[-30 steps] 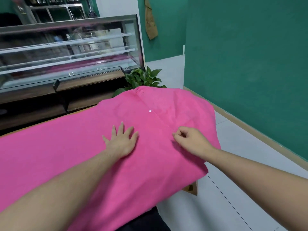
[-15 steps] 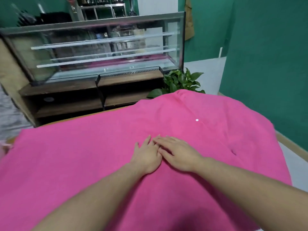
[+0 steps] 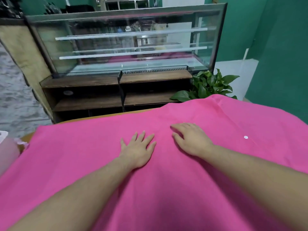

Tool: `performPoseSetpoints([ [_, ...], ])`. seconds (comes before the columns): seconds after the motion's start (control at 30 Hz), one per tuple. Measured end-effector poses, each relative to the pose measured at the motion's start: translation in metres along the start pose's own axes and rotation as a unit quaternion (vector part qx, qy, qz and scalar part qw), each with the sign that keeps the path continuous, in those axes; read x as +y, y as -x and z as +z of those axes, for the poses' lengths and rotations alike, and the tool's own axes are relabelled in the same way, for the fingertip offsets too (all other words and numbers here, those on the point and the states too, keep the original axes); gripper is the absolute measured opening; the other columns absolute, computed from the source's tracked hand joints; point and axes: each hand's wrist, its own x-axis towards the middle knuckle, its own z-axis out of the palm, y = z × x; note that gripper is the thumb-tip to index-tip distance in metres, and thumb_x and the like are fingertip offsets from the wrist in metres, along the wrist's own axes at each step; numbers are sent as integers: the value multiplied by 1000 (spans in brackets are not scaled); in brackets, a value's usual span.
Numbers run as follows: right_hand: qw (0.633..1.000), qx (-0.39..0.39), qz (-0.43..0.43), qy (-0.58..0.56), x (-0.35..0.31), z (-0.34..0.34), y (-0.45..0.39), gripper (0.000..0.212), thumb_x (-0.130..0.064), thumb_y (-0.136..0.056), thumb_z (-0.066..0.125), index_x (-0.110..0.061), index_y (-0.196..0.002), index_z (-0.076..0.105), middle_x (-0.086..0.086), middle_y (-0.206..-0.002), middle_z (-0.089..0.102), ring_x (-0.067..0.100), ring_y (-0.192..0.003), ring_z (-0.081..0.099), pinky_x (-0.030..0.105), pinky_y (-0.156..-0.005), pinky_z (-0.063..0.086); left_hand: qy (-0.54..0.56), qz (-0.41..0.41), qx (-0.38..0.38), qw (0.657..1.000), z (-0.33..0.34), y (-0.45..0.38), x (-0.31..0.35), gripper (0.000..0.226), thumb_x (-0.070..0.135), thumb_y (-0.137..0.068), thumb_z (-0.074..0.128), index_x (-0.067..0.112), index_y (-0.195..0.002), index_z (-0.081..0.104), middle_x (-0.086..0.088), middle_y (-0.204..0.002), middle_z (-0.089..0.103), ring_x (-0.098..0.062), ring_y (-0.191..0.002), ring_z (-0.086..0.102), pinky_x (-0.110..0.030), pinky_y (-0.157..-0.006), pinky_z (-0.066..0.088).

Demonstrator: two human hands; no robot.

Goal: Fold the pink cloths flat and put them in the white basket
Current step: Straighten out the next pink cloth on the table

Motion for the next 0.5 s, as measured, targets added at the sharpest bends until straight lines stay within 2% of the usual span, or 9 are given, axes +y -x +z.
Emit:
performPoseSetpoints([
  [0.17,1000,-2,-3,-10,13,-1,-51,45,-42,-100,40,-31,-144,45,-8,-148,49,17,-137,41,43,-116,30,14,-3,24,1000,-15,-46,-18,52,54,-103,16,40,-152,26,3,-165,12,-17,-152,9,-60,-119,6],
  [0.27,1000,-8,-23,12,13,2,-77,46,-34,-97,47,-26,-143,47,-4,-146,50,19,-136,43,39,-115,31,16,-26,40,999,-20,-76,-42,51,48,-103,25,35,-153,26,-3,-164,17,-21,-151,14,-57,-120,12],
  [0.4,997,-47,-53,34,3,6,-116,56,-30,-91,54,-23,-145,45,-1,-148,48,20,-137,41,35,-115,31,-2,-72,68,995,-33,-108,-81,52,46,-102,31,27,-150,32,-4,-158,30,-22,-147,23,-60,-116,20],
  [0.5,996,-63,-48,48,3,7,-141,60,-31,-89,57,-24,-146,43,3,-144,52,24,-133,45,34,-109,36,-8,-110,93,990,-41,-123,-112,51,45,-100,36,28,-149,35,-2,-159,28,-21,-149,19,-62,-116,15],
])
